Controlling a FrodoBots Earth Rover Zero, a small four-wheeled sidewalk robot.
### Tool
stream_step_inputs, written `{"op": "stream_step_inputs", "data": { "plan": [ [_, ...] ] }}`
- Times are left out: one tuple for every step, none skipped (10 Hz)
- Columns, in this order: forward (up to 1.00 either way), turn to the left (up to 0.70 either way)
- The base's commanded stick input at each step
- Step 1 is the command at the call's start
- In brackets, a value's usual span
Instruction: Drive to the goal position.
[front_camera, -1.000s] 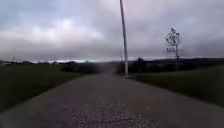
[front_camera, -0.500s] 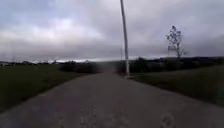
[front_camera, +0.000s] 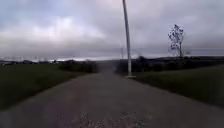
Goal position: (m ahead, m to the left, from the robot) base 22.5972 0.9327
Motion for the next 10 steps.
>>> {"op": "stream_step_inputs", "data": {
  "plan": [
    [0.85, 0.0],
    [0.85, 0.0],
    [0.85, 0.0],
    [0.85, 0.0],
    [0.85, 0.0],
    [0.85, 0.0],
    [0.85, 0.0],
    [0.85, 0.0],
    [0.85, 0.0],
    [0.85, 0.0]
  ]
}}
